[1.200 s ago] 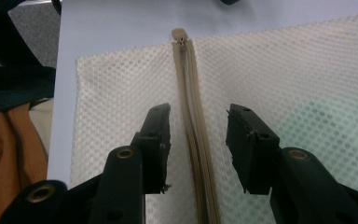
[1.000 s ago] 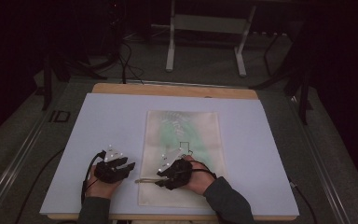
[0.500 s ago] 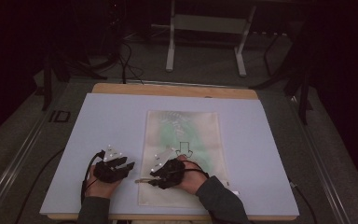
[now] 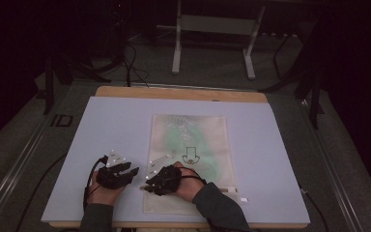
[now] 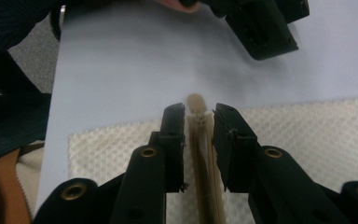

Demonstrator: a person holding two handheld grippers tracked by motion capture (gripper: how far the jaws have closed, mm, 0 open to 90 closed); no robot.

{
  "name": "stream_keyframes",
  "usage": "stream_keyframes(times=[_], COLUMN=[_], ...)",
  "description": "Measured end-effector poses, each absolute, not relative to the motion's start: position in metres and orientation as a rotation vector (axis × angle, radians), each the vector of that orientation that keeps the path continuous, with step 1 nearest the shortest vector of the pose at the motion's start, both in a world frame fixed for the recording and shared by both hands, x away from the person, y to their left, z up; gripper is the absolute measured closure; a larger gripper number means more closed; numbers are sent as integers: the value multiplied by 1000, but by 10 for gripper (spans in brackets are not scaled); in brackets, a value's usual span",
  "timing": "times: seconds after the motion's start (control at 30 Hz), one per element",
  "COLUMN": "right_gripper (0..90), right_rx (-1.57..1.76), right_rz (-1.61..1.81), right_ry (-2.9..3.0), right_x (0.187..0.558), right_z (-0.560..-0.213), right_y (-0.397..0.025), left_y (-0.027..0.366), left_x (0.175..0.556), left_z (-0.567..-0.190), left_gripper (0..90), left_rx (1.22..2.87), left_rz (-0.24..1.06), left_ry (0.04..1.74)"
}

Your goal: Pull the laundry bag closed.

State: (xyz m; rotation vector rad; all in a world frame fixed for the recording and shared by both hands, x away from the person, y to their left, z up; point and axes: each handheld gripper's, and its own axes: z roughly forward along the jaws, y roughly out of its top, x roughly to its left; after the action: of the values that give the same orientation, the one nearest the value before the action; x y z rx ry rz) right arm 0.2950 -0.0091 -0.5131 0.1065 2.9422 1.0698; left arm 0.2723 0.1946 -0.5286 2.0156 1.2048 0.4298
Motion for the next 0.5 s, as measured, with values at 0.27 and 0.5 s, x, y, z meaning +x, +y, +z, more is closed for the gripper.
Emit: stream_keyframes(times=[0.27,0.5], right_gripper=[755,759], right_rx=[120,127], right_rz=[1056,1038], right_ry=[2948,2958], right_x=[297,297], right_z=[-516,-518], right_y=[1,9], left_y=[196,197], left_x=[272,272], left_z=[-528,-528], left_gripper=[584,584], left_rx=[2012,2008], left_rz=[431,431], left_ry=[1209,1212])
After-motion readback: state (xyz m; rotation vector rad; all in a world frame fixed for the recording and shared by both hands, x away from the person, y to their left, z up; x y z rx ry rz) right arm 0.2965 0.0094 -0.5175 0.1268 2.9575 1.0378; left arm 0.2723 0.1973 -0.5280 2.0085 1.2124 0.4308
